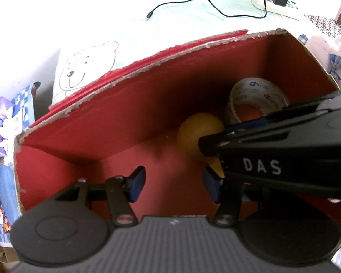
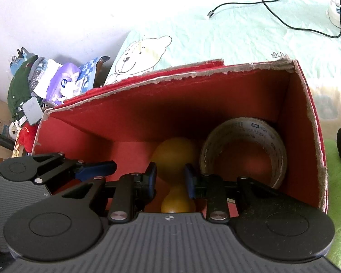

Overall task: Organize objects
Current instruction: 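Release the gourd toy beside the tape roll and withdraw the right gripper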

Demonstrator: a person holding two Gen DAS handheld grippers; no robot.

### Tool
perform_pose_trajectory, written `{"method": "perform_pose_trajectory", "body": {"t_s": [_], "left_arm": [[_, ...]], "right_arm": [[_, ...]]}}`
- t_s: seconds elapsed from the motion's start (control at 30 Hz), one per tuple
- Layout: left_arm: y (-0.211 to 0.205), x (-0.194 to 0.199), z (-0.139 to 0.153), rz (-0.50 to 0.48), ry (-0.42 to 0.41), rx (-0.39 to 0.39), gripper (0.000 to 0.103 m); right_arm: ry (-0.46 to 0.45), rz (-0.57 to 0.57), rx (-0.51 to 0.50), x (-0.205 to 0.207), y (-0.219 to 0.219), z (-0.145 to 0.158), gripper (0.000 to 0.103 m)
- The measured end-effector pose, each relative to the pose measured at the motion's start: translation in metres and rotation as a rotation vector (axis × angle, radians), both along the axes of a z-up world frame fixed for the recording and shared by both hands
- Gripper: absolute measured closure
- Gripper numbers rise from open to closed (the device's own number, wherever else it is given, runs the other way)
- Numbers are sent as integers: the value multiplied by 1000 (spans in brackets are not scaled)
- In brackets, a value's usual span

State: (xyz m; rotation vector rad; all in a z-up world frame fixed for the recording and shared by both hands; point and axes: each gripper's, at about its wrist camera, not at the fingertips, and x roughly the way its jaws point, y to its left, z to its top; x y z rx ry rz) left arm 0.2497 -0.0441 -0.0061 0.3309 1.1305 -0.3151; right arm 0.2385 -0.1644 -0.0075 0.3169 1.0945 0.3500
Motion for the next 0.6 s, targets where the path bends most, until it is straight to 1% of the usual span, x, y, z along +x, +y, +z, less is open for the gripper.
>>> {"method": "perform_pose_trajectory", "body": {"t_s": [0.13, 0.37, 0.6], "left_arm": [[-1, -1, 0, 1, -18, 12, 45], [0, 2, -2, 37, -11, 35, 44], [0, 0, 0, 46, -39, 47, 44]], "right_arm": [[5, -11, 9, -1, -1, 0, 73], [3, -4, 15, -1, -1, 2, 73], [4, -3, 24, 0, -1, 2, 73]]}}
